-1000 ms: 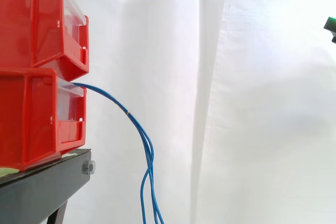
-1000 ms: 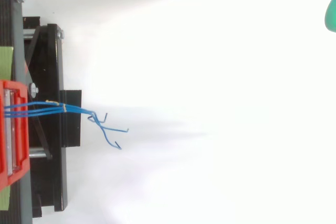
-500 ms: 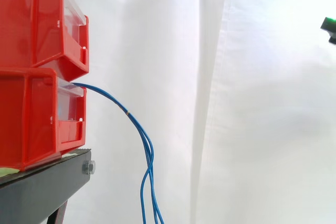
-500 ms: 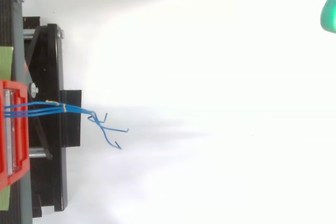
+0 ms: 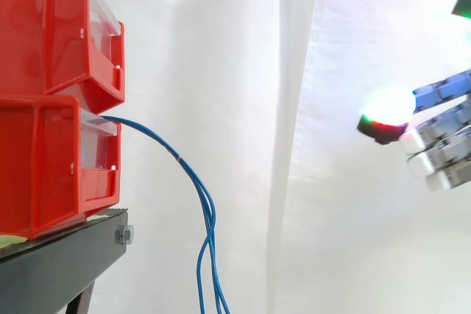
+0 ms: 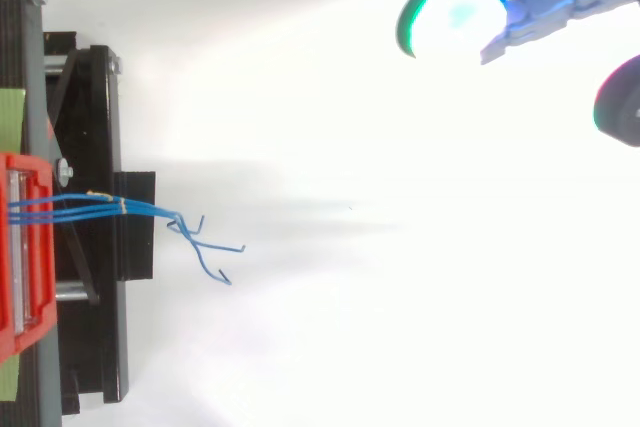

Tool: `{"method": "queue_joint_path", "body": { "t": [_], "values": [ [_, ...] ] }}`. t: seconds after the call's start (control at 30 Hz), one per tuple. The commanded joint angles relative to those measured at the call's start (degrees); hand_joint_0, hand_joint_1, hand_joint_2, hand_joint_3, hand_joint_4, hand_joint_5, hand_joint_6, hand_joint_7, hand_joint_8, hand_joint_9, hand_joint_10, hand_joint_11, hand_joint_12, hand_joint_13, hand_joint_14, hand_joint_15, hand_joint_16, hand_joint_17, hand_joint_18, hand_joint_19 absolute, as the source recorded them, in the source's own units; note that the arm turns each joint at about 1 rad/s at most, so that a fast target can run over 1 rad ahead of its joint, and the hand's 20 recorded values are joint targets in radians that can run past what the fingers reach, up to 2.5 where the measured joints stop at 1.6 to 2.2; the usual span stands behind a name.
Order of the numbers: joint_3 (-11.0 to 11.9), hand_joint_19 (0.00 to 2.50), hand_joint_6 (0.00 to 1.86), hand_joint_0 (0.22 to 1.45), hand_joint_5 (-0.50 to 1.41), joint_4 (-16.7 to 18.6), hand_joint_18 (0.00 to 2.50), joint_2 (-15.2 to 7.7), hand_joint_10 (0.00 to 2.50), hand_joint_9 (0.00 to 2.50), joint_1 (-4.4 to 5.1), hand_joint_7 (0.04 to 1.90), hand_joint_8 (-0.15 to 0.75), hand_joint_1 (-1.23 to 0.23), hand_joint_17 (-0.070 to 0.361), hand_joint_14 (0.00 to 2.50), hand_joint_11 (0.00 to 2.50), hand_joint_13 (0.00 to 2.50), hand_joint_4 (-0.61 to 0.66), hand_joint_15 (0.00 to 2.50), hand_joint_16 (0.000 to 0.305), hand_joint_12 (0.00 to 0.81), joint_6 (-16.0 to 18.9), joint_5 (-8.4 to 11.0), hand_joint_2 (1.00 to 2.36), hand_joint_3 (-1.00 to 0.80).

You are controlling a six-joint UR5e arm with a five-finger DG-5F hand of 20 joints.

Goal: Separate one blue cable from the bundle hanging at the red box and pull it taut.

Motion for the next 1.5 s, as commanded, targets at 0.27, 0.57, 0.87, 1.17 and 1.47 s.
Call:
{"method": "queue_joint_path", "body": {
  "t": [0.27, 0.57, 0.87, 1.17, 1.47],
  "values": [
    [4.9, 0.08, 0.50, 0.60, -0.19, 3.2, 0.51, -7.3, 0.01, 0.67, 0.31, 0.75, 0.269, -0.69, 0.062, 0.00, 0.19, 0.70, 0.23, 0.13, 0.027, 0.311, -0.3, -0.07, 1.00, -0.48],
    [6.4, 0.08, 0.50, 0.60, -0.19, 7.0, 0.51, -10.7, 0.01, 0.68, 1.02, 0.75, 0.271, -0.69, 0.061, 0.01, 0.21, 0.70, 0.24, 0.13, 0.027, 0.309, -1.2, 0.72, 1.00, -0.48],
    [14.6, 0.09, 0.50, 0.60, -0.19, 6.8, 0.51, -19.4, 0.01, 0.69, 1.46, 0.75, 0.274, -0.68, 0.061, 0.01, 0.21, 0.71, 0.24, 0.14, 0.027, 0.308, 0.9, -0.16, 1.00, -0.48],
    [16.1, 0.10, 0.50, 0.60, -0.19, 8.7, 0.52, -21.3, 0.01, 0.70, 2.07, 0.75, 0.271, -0.68, 0.061, 0.01, 0.21, 0.73, 0.22, 0.15, 0.027, 0.308, 4.3, -1.56, 1.00, -0.48],
    [16.1, 0.10, 0.50, 0.60, -0.19, 14.1, 0.53, -23.1, 0.01, 0.70, 2.07, 0.75, 0.270, -0.68, 0.060, 0.01, 0.23, 0.73, 0.22, 0.15, 0.027, 0.300, 4.6, -3.06, 1.00, -0.48]
  ]
}}
